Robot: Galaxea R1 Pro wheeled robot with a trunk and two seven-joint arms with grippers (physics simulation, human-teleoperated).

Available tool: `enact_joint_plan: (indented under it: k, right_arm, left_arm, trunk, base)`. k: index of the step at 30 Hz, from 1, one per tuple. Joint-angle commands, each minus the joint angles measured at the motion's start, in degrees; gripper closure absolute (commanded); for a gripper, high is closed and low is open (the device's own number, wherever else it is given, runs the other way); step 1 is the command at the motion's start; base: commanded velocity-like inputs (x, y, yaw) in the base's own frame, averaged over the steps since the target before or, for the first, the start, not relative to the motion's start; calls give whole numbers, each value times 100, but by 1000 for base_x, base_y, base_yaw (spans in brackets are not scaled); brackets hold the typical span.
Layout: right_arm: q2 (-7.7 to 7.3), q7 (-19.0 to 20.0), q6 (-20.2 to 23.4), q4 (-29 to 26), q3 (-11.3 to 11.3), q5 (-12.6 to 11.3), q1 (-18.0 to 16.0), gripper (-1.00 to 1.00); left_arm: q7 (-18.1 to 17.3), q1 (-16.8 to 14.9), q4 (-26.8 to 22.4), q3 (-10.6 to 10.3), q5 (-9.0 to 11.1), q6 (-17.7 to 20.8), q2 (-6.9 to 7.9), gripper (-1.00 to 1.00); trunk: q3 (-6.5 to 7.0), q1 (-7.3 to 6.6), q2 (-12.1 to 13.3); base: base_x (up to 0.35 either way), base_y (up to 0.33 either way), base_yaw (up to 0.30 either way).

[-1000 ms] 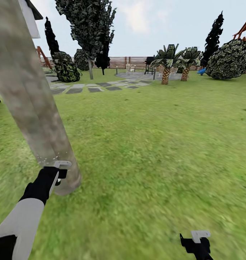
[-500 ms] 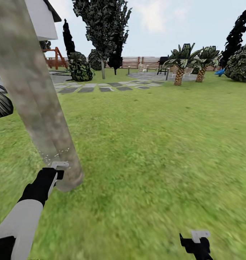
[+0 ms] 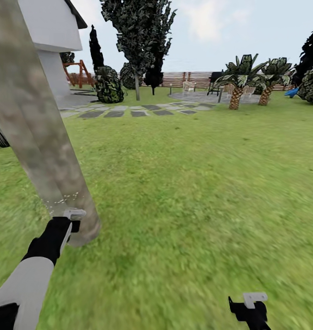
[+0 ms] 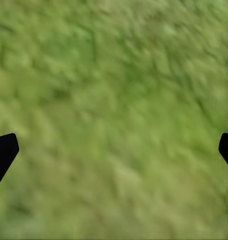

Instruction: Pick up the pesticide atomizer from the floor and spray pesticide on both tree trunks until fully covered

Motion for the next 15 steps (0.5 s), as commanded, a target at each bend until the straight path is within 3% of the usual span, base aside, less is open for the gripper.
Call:
enact_joint_plan:
  k: [1, 5, 15]
  right_arm:
    - [0, 1, 0, 0, 0, 0, 2, -100]
    - [0, 1, 0, 0, 0, 0, -1, -100]
    - [0, 6, 0, 1, 0, 0, 2, -100]
  left_arm:
    - [2, 30, -3, 200, 11, -8, 12, 100]
    - [10, 234, 1, 606, -17, -89, 26, 100]
    - [239, 398, 22, 624, -24, -145, 19, 100]
  trunk:
    - [0, 0, 0]
    - [0, 0, 0]
    - [0, 0, 0]
  base:
    - [117, -254, 234]
    - [117, -254, 265]
    - [130, -254, 248]
